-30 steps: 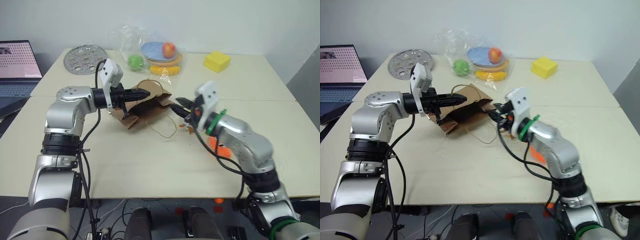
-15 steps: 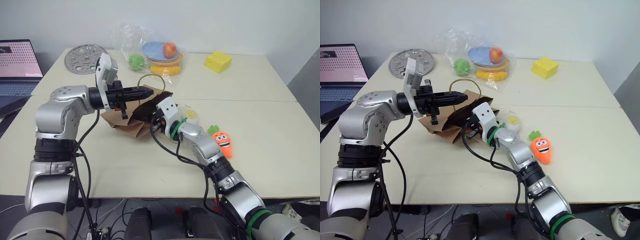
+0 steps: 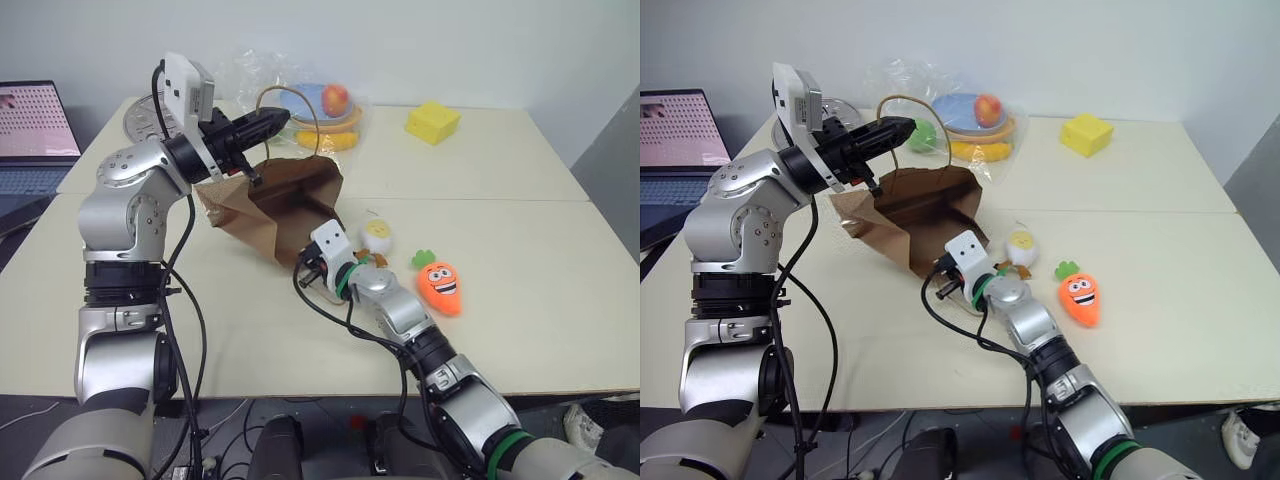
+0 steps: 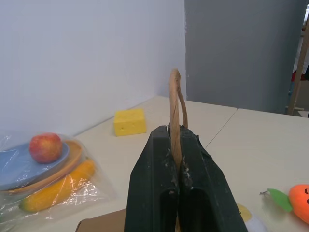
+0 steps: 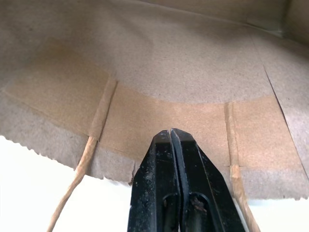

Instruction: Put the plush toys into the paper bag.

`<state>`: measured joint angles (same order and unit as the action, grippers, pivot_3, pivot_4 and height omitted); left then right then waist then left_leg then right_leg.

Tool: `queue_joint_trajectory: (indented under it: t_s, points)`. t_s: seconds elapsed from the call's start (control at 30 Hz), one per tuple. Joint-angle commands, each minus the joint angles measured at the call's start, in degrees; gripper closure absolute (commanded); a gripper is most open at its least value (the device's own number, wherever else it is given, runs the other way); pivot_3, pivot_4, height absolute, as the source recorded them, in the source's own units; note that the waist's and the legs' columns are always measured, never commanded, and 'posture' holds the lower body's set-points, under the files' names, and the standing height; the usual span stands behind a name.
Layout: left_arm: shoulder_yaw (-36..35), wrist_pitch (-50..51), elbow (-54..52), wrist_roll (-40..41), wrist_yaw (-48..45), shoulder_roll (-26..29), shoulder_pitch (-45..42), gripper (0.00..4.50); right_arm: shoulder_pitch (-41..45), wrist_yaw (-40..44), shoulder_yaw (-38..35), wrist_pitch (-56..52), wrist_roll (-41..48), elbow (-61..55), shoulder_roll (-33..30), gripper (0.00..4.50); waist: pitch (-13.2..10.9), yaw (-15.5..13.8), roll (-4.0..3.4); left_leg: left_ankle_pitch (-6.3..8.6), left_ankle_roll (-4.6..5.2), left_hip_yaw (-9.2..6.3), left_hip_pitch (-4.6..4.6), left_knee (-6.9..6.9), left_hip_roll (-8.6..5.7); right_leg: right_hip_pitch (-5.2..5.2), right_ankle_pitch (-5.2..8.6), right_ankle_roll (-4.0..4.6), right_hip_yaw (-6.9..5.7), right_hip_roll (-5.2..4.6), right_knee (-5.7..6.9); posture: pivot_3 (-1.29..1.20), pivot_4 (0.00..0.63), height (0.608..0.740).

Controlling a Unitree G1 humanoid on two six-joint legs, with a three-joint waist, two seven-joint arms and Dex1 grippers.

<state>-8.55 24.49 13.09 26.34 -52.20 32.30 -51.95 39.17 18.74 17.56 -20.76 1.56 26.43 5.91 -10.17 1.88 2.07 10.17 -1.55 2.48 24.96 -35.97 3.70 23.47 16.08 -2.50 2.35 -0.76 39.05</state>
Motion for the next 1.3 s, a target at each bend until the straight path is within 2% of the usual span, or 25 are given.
queue_joint_trajectory:
  t_s: [0.03,0.43,0.6,0.77,1.1,1.2,1.3]
  points:
    - [-3.78,0.04,-1.33,3.19,1.99,-0.09,-5.01,4.50,0.32,-0.48,-0.02,-0.36,-1.12,-1.10,0.64,4.47,0.00,-0.02,0.01,0.00,0.00,-0.01,0.00,0.00,0.00,0.00,0.00,0.00,-0.01,0.00,0.00,0.00,0.150,0.740]
    - [-5.77,3.95,-4.05,7.27,1.88,1.61,-6.11,4.50,0.91,0.87,-0.51,-1.98,-2.27,-0.44,-0.11,4.47,0.00,0.01,0.01,0.00,-0.01,0.00,0.00,-0.01,-0.02,-0.01,0.00,-0.01,0.01,-0.01,0.01,0.00,0.150,0.740]
    - [-4.40,4.38,-5.70,6.37,0.71,2.78,-2.25,4.50,1.50,1.21,-1.31,-1.94,-2.29,-0.30,-0.41,4.47,0.00,0.02,0.01,0.00,-0.01,0.00,-0.01,0.00,-0.01,-0.01,-0.01,-0.01,0.00,-0.01,0.00,0.00,0.150,0.740]
    - [-0.79,4.74,-10.77,5.27,-3.73,5.44,6.71,4.50,1.28,3.01,-3.23,-2.11,-0.45,-5.01,-1.19,4.47,0.00,0.07,0.01,0.01,-0.02,0.02,-0.02,0.02,-0.01,-0.01,-0.01,-0.01,0.02,-0.03,0.00,0.00,0.150,0.740]
    - [0.74,4.62,-12.67,4.96,-5.41,5.45,9.77,4.50,-3.11,6.56,-3.87,-6.16,4.19,-23.84,-2.08,4.47,0.00,-0.05,0.01,0.01,-0.02,0.01,-0.01,0.01,-0.01,-0.01,-0.01,-0.01,0.01,-0.03,-0.01,0.00,0.150,0.740]
    - [0.76,4.85,-12.79,5.27,-5.29,5.22,9.73,4.50,-3.87,7.36,-6.02,-8.48,7.92,-31.04,-2.77,4.47,0.00,-0.06,0.01,0.01,-0.02,-0.01,-0.02,0.01,0.00,-0.01,-0.01,-0.01,-0.01,-0.03,-0.01,0.00,0.150,0.740]
    - [1.29,4.80,-13.02,5.23,-5.48,5.31,10.18,4.50,-5.13,11.78,-8.77,-11.66,14.58,-42.78,-6.66,4.47,0.00,-0.24,0.01,0.01,-0.02,0.00,0.00,0.01,-0.02,-0.02,0.00,-0.01,-0.01,-0.05,-0.04,0.00,0.150,0.740]
